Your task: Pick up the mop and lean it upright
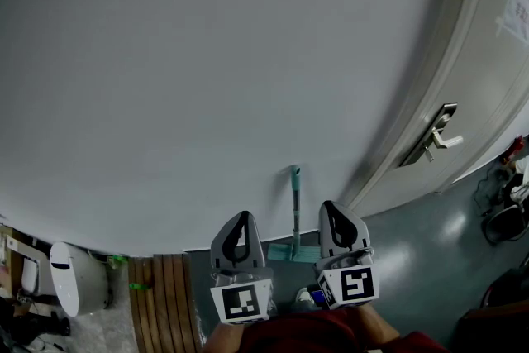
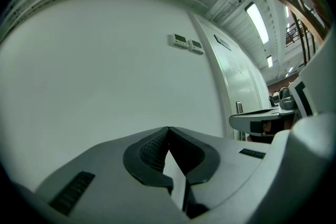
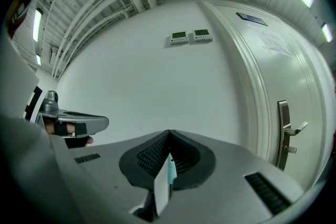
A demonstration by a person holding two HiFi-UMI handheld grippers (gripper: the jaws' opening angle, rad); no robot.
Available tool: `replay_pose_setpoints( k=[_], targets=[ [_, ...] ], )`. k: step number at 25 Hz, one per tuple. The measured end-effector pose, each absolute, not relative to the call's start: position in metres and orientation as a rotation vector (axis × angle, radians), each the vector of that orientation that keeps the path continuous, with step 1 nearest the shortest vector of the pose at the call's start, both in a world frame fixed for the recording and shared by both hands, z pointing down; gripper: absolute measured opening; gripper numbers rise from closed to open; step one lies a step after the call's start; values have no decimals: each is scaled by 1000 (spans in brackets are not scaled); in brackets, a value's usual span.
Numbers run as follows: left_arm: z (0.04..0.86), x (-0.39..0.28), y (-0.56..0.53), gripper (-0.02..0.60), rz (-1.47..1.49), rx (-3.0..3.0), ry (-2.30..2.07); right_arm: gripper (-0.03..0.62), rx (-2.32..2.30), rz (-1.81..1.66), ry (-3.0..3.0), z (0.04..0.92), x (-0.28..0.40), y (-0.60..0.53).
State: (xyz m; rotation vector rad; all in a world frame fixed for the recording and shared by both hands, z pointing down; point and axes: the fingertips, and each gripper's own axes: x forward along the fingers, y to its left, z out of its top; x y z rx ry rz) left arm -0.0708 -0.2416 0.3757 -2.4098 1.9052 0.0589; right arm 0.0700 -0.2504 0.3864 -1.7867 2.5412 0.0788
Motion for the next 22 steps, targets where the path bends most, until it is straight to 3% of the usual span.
replay_pose_setpoints(
  k=[22],
  targets=[
    [375,-67,-241,14,60,-2412,1903,17,-1823,73,2541,394,76,-251]
  ],
)
